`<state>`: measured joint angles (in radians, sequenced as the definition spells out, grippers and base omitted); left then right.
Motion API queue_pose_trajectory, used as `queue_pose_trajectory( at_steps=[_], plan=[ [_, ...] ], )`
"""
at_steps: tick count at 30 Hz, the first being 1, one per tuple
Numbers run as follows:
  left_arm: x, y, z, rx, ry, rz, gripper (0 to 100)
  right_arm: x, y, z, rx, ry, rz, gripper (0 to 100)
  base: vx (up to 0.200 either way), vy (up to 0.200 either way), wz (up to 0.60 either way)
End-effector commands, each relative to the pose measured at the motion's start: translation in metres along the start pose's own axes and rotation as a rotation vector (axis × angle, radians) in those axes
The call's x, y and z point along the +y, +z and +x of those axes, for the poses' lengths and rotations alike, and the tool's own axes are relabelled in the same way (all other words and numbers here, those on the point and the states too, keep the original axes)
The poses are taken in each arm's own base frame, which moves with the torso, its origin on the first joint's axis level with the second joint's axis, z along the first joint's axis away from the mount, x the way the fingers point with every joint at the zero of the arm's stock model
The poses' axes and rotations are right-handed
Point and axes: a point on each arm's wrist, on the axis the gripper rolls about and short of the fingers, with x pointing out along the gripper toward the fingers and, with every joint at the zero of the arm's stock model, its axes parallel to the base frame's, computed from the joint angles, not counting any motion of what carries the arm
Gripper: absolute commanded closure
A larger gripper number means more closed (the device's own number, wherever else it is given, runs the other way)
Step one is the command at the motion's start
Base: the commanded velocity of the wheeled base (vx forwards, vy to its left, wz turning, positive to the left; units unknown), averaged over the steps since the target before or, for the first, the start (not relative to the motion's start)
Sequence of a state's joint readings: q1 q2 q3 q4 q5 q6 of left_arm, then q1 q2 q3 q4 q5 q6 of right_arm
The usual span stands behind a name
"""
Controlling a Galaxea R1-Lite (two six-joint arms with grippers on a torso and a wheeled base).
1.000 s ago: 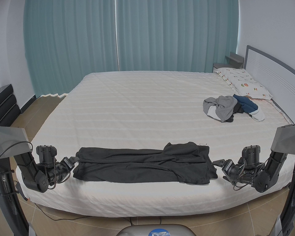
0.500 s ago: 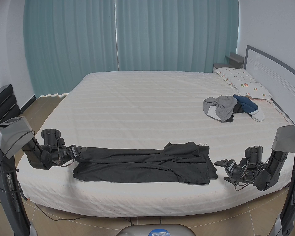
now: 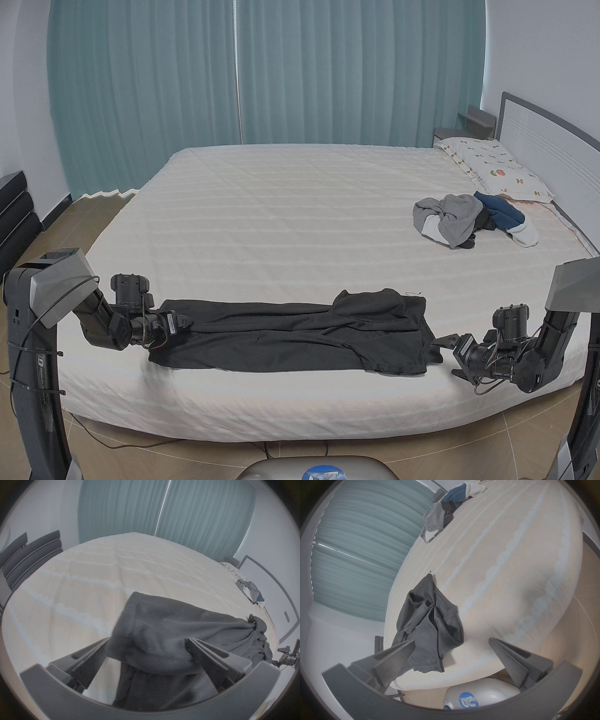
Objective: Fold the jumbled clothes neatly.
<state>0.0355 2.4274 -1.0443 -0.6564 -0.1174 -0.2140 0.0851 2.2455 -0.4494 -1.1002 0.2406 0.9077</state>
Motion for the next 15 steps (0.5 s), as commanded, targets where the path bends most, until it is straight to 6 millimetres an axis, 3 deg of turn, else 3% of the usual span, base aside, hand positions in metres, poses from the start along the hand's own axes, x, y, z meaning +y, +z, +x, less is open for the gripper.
queue_pose_trajectory(
  at_steps=[1, 15],
  plan=[
    [-0.005, -0.007, 0.004, -0.008, 0.008, 0.011, 100, -0.002, -0.005, 0.003, 0.014, -0.01, -0.005, 0, 0.0, 0.0, 0.0],
    [-0.015, -0.005, -0.005, -0.079, 0.047, 0.029, 100, -0.006, -0.008, 0.003, -0.007, 0.019, -0.015, 0, 0.0, 0.0, 0.0]
  ],
)
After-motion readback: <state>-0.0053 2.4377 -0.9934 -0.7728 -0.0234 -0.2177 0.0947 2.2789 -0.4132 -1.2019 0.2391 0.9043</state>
